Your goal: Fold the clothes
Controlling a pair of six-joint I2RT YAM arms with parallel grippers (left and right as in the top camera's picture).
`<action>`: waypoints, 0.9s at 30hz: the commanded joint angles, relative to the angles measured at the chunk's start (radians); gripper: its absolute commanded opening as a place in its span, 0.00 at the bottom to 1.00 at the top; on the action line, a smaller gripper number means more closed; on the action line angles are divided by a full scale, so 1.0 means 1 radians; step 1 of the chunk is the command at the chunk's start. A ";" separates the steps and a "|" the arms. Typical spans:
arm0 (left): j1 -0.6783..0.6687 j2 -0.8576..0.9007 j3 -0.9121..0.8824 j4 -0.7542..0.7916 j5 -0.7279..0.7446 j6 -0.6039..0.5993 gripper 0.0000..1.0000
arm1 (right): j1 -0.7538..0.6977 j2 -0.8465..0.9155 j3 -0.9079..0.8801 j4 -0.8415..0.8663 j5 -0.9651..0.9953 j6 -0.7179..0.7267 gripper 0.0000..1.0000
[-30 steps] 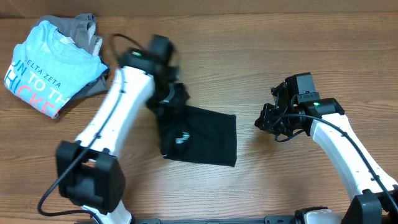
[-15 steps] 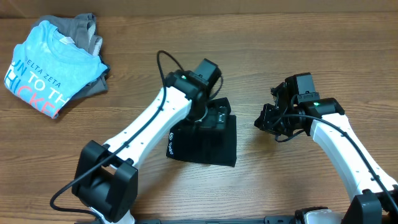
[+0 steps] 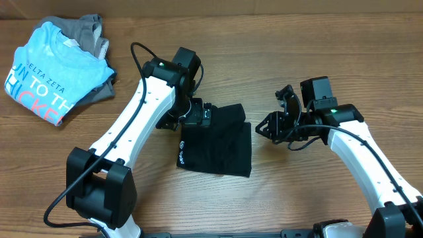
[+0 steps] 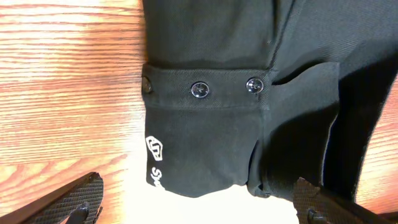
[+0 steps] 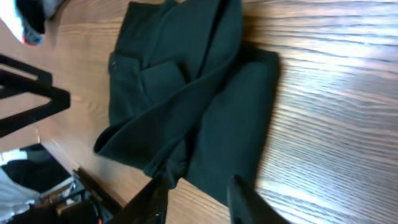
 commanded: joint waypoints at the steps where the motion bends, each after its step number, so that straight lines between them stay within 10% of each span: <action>1: -0.002 -0.002 0.017 -0.010 0.004 0.044 1.00 | 0.008 -0.002 0.011 0.007 -0.033 -0.008 0.37; 19: 0.042 -0.002 0.017 -0.100 -0.203 0.095 1.00 | 0.209 -0.002 0.018 -0.053 0.256 0.267 0.47; 27: 0.100 -0.002 -0.007 -0.031 -0.051 0.119 1.00 | 0.322 0.006 0.018 0.077 0.256 0.349 0.57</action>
